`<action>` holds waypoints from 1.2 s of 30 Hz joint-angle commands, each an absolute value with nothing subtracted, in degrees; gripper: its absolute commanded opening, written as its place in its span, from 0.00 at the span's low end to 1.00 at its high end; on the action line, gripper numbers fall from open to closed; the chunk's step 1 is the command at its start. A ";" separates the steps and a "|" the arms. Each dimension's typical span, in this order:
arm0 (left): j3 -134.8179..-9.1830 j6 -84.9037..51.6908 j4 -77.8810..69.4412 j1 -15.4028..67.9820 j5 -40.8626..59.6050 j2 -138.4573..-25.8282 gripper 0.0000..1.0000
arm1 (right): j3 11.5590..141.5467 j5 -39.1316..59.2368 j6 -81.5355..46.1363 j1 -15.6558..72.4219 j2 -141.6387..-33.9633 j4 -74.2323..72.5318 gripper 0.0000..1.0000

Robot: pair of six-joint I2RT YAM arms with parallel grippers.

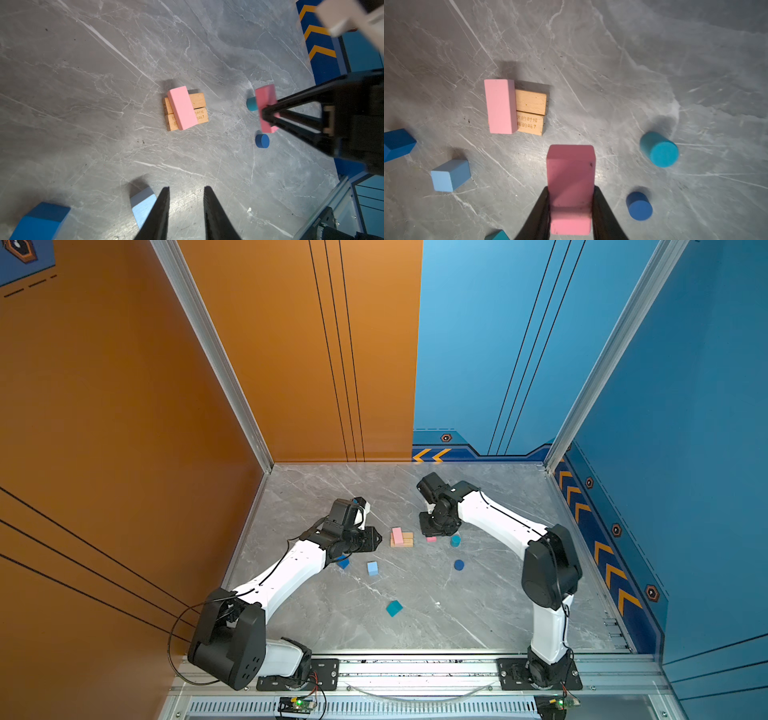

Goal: Build the wood block tower
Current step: 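Carry the long pink block with the right gripper over the planks, then lower the long pink block beside the small pink block on the planks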

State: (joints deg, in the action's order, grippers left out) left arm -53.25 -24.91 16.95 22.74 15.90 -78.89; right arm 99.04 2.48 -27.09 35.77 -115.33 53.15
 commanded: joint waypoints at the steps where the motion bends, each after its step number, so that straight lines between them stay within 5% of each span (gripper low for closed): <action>1: -55.83 -24.30 18.95 22.00 17.63 -80.22 0.30 | 105.12 4.01 -28.23 36.97 -118.44 55.99 0.31; 36: -61.00 -23.55 22.06 19.58 19.11 -84.19 0.30 | 118.74 5.46 -28.98 37.92 -134.34 58.11 0.37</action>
